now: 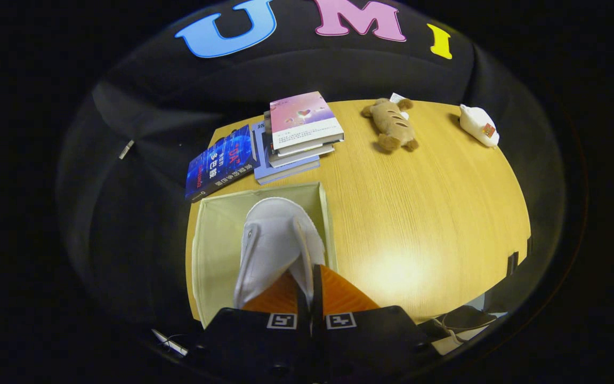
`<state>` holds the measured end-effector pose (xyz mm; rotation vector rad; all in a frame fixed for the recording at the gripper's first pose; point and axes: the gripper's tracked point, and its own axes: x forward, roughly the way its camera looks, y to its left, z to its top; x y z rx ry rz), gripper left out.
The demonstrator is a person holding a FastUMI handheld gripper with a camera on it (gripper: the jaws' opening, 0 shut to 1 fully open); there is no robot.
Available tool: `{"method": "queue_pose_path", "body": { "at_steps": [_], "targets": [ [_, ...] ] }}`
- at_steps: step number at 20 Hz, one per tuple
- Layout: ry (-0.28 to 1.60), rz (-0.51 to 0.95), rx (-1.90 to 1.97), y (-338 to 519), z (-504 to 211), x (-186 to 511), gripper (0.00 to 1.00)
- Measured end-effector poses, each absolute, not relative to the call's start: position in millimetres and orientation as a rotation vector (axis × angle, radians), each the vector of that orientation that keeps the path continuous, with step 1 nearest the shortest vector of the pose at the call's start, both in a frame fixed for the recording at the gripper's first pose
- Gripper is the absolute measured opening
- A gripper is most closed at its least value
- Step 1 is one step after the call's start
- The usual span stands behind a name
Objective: Open the storage box then place both shoes into the box .Put the left shoe in first, then the right shoe, with the right side of both shoes facing outward in a uniform manner.
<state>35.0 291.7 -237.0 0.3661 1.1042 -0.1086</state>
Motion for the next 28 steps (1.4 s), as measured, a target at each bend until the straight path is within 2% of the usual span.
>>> {"method": "queue_pose_path", "body": {
  "at_steps": [2, 6, 9, 11, 19, 24, 28],
  "targets": [
    [1.106, -0.098, 0.387, 299, -237, 33, 0.07],
    [1.030, -0.048, 0.378, 304, -216, 46, 0.23],
    [0.999, -0.005, 0.388, 309, -205, 48, 0.81],
    [1.005, 0.009, 0.377, 304, -208, 43, 1.00],
    [0.908, 0.141, 0.391, 268, -188, 36, 0.99],
    [0.787, 0.213, 0.404, 201, -161, 30, 0.99],
    [0.648, 0.198, 0.354, 117, -139, 19, 0.99]
  ]
}}
